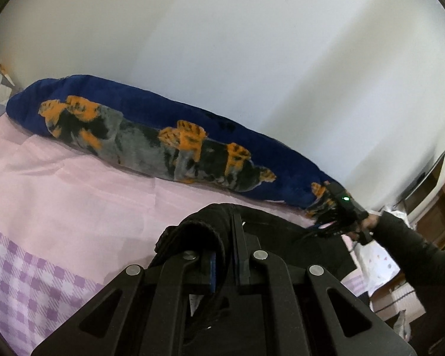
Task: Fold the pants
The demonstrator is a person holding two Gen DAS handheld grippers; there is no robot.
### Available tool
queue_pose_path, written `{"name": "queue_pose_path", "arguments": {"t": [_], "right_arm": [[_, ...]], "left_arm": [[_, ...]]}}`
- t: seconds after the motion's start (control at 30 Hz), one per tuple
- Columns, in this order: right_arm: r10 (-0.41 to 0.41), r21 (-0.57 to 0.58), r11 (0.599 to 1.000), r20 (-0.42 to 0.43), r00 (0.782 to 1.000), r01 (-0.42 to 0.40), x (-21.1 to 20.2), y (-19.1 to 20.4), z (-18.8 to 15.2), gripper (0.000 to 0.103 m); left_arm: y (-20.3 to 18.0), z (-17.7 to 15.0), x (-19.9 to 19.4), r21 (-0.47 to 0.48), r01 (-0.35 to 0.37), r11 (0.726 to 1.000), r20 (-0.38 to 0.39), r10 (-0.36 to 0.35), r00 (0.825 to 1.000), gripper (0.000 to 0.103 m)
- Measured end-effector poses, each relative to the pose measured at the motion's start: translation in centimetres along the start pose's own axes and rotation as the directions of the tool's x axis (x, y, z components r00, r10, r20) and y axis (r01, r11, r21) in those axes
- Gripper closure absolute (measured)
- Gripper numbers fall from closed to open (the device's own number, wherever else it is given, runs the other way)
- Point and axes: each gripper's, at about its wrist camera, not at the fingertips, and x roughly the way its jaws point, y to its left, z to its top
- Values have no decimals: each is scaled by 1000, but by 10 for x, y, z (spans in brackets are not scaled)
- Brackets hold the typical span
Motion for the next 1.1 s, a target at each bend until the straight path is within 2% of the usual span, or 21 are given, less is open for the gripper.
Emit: {"name": "queue_pose_path", "arguments": {"t": [0.1,0.17,0.23,0.37,0.47,0.53,0.63,0.8,0.97,1.1], "right_arm": [[-95,13,995,90,991,94,-17,20,-16,94],[-173,30,985,154,973,171,-33,39,-30,94],[-238,67,971,206,949,228,-50,59,-46,95],[-368,157,929,294,882,335,-83,110,-90,95],[-423,222,904,331,844,366,-97,140,-127,95],[-435,283,893,347,831,349,-97,161,-158,95],[-435,352,882,347,831,315,-88,189,-194,95],[-386,434,871,315,867,230,-53,213,-243,95],[-402,458,853,266,876,252,-20,226,-255,95],[-416,481,837,245,876,263,-8,227,-256,94]], "left_arm": [[2,0,2,5,-36,999,3,36,999,95],[2,-1,0,10,-44,999,8,43,999,95],[-2,-2,-8,31,-52,998,12,52,999,95],[-16,-9,-31,75,-32,997,21,31,999,95],[-27,-22,-56,114,-17,993,17,15,1000,95],[-33,-37,-74,137,-2,991,-2,2,1000,95],[-39,-65,-96,173,7,985,-52,3,999,94],[-33,-123,-114,191,-14,981,-162,46,986,91],[-23,-168,-110,210,-67,975,-248,120,961,89],[-16,-197,-101,253,-130,959,-302,205,931,85]]}}
